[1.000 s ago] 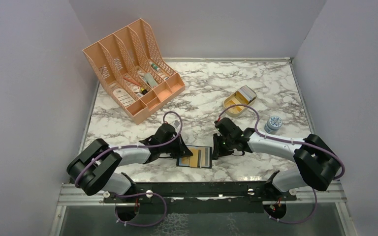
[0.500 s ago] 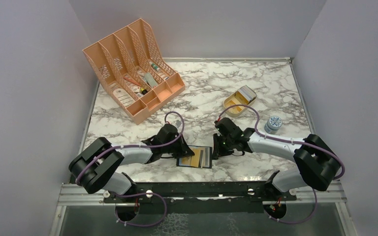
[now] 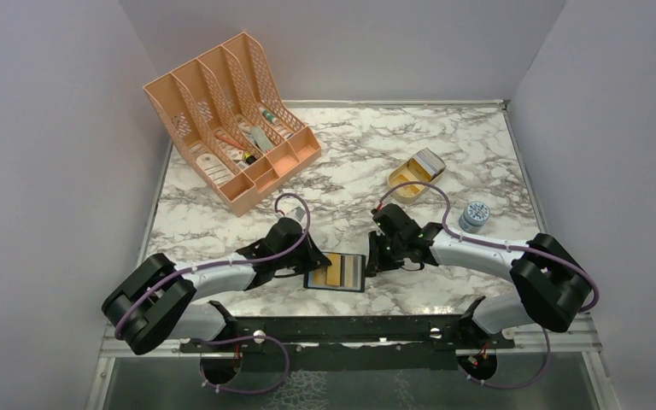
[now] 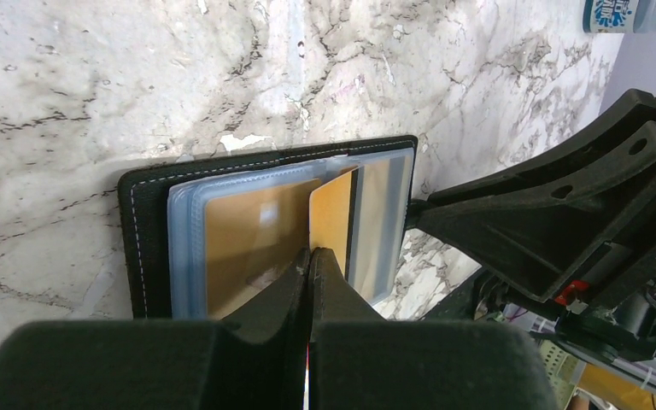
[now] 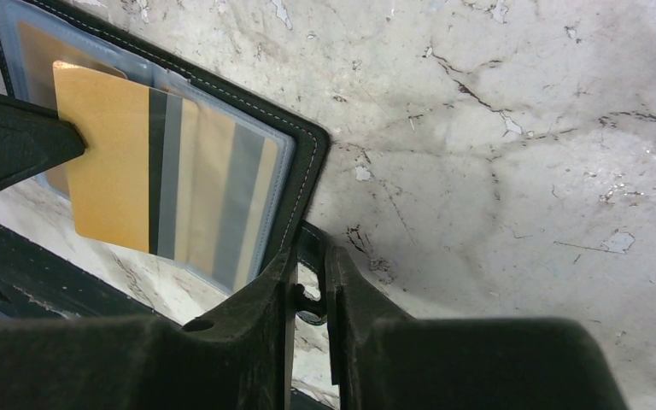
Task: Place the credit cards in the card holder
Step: Insert the credit card into the card holder.
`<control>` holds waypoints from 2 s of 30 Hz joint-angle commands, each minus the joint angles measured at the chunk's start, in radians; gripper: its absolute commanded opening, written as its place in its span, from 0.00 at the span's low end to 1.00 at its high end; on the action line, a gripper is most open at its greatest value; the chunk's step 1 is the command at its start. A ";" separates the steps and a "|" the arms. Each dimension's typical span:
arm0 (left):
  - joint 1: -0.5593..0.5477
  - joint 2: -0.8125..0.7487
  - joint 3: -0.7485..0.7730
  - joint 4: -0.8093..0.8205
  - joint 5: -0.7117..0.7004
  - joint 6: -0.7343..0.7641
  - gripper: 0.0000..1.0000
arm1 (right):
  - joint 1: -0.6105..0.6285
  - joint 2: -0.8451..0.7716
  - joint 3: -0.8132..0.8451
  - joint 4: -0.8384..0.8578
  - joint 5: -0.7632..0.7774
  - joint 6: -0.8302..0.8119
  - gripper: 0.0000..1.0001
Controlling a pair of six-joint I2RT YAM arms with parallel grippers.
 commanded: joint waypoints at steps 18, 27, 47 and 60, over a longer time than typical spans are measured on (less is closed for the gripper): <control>-0.074 0.120 0.036 0.064 -0.009 -0.010 0.04 | 0.013 -0.022 -0.003 0.048 -0.020 0.019 0.16; -0.074 0.053 0.059 -0.023 -0.041 0.009 0.46 | 0.013 -0.030 0.001 0.038 -0.014 0.020 0.15; -0.130 0.132 0.113 0.030 -0.016 0.006 0.32 | 0.013 -0.018 -0.014 0.066 -0.023 0.025 0.15; -0.164 0.145 0.185 -0.059 -0.087 0.131 0.44 | 0.013 -0.003 -0.006 0.049 0.014 0.013 0.14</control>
